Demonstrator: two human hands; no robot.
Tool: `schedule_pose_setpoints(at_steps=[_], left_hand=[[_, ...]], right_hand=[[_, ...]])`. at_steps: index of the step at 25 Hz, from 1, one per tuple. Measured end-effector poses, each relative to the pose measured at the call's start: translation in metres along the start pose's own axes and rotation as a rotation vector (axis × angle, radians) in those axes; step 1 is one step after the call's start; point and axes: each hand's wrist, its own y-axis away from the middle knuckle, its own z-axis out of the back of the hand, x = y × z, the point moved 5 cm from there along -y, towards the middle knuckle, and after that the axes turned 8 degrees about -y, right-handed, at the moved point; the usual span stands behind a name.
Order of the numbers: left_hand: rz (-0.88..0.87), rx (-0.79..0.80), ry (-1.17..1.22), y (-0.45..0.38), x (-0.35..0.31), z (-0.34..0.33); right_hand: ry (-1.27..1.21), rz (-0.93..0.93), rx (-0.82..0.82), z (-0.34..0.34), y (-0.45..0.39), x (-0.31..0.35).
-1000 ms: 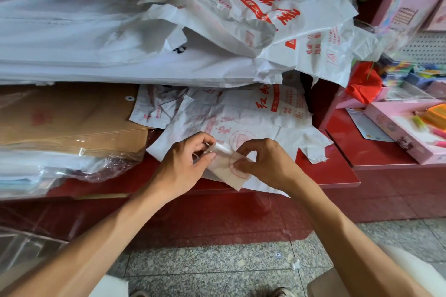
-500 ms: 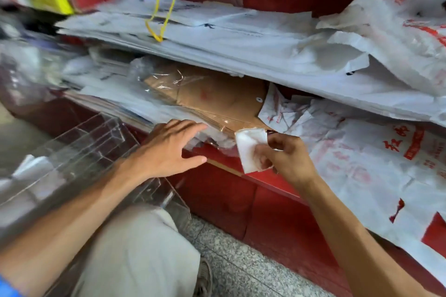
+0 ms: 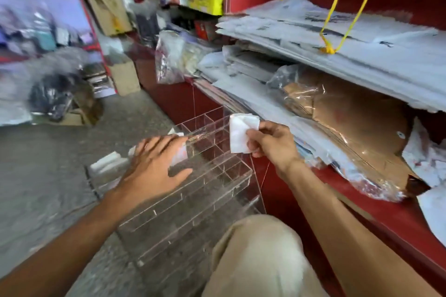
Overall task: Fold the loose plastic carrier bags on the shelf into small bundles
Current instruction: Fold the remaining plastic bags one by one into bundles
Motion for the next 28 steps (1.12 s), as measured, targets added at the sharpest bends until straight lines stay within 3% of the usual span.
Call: schedule_pose_setpoints(at_steps=[7,12,20,28], left_hand=[[0.193,0.138,-0.133,-0.004,0.061,-0.031],[0.231,0.248,-0.117,-0.014,0.071,-0.052],[0.164,0.201,-0.095,-0.015,0.070,-0.071],[0.167,0.204,-0.071,-0.015,0.073,-0.075]], right_hand=[[0.058,-0.049,0.244,-0.117,-0.041,-0.008],[0.070,-0.043,0.301,-0.160,-0.066,-0.010],[0.138,-0.035,0.420,-0.201,-0.093,-0.039],[0.341,0.040,0.456,-0.185,-0.105,-0.050]])
